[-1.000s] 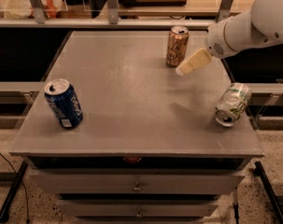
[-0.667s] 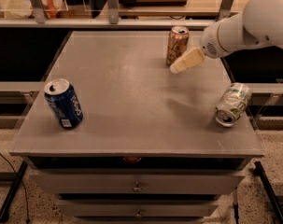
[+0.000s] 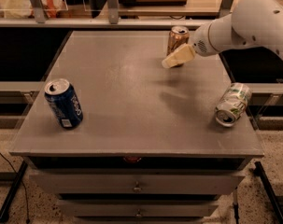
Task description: Move orange can near pepsi can
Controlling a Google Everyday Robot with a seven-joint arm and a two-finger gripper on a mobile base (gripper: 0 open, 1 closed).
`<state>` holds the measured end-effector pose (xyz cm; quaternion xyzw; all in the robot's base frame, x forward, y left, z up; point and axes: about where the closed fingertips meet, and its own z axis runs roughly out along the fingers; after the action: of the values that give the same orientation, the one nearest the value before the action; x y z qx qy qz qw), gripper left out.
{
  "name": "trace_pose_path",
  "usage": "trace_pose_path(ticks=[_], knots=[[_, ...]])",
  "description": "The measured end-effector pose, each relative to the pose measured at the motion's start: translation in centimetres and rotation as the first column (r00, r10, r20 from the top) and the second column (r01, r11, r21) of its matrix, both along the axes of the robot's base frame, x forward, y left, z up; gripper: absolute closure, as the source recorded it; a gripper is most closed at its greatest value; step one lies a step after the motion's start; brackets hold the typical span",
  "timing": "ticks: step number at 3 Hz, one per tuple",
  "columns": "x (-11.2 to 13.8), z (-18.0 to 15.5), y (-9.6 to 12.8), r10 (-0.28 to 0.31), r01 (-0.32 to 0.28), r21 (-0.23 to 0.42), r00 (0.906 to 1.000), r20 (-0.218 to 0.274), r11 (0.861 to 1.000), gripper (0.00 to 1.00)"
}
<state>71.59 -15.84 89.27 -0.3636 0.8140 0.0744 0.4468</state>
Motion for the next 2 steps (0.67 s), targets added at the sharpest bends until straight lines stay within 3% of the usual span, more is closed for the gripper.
trace_pose_path(ticks=[1, 2], knots=[[1.3, -0.3, 0.5, -0.014, 0.014, 0.041, 0.9999, -0.002, 0.999, 0.00], [2.4, -0.7, 0.8, -0.030, 0.031, 0.100, 0.9995, -0.014, 0.994, 0.17]])
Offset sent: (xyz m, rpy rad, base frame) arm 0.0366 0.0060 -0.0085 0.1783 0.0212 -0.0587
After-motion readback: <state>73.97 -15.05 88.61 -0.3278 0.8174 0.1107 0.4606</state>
